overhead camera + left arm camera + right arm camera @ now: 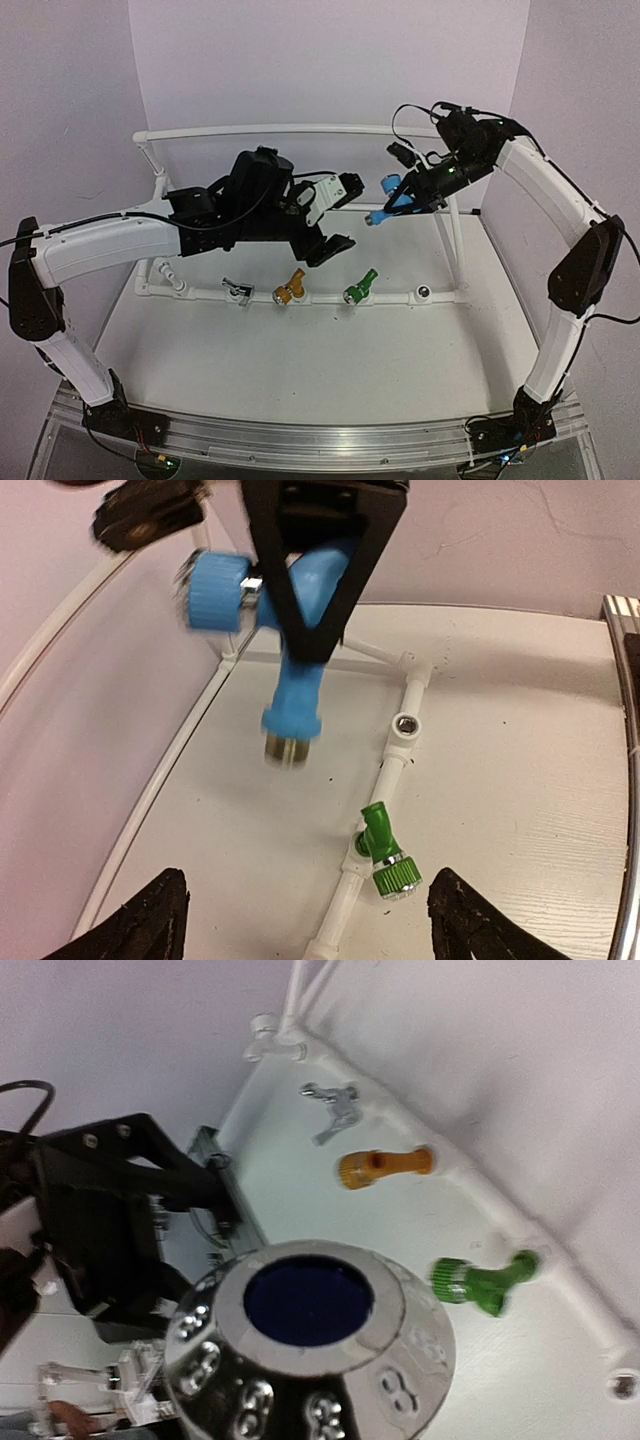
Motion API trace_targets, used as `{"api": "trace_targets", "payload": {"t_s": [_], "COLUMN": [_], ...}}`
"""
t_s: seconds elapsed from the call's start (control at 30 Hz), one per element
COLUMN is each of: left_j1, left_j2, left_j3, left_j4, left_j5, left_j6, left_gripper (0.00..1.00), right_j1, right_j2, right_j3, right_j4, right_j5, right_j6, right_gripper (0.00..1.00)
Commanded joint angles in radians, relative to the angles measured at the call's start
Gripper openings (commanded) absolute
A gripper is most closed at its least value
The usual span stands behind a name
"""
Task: Install the water faucets
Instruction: Pass from the left arm to the right, then screw the water faucet onto the adaptor.
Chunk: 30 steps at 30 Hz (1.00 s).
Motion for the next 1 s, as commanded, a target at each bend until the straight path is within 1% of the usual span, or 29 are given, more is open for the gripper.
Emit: {"api": "trace_targets", "payload": {"t_s": [0.0,0.1,0.17,0.27,0.33,0.4,0.47,0.67,0.77,0.83,0.97], "left_j1": [0.015,0.054,0.088,0.136,0.157,0.165,0.171,0.187,0.187,0.187,0.187], "left_j2": [-0.130,-0.171,-0.195,-0.239,-0.257,-0.269,-0.273,-0.279,-0.284,-0.292,-0.316], "left_j3": [-0.061,-0.085,-0.103,-0.151,-0.175,-0.190,-0.186,-0.169,-0.166,-0.171,-0.190], "left_j4": [0.064,0.045,0.033,0.060,0.074,0.083,0.072,0.034,0.028,0.035,0.054], "left_j5": [-0.128,-0.143,-0.136,-0.114,-0.119,-0.123,-0.124,-0.119,-0.130,-0.143,-0.162], "left_j6": [-0.199,-0.353,-0.448,-0.554,-0.618,-0.642,-0.659,-0.741,-0.763,-0.774,-0.781], "left_gripper": [0.85,0.88,0.91,0.93,0.95,0.98,0.99,0.99,0.99,0.99,0.99], "right_j1": [-0.027,-0.025,-0.019,-0.014,-0.010,0.002,0.011,0.042,0.059,0.072,0.085], "right_j2": [-0.096,-0.211,-0.278,-0.348,-0.358,-0.348,-0.333,-0.288,-0.263,-0.244,-0.214], "right_j3": [-0.030,-0.264,-0.397,-0.544,-0.597,-0.637,-0.659,-0.723,-0.741,-0.750,-0.762], "right_j4": [-0.091,0.008,0.082,0.153,0.190,0.220,0.258,0.353,0.382,0.390,0.397], "right_j5": [0.448,0.667,0.763,0.829,0.845,0.883,0.905,0.948,0.957,1.000,1.026], "right_j6": [-0.450,-0.695,-0.833,-0.991,-1.065,-1.130,-1.157,-1.203,-1.194,-1.182,-1.163], "right_gripper": [0.00,0.00,0.00,0.00,0.00,0.00,0.00,0.00,0.00,0.00,0.00]}}
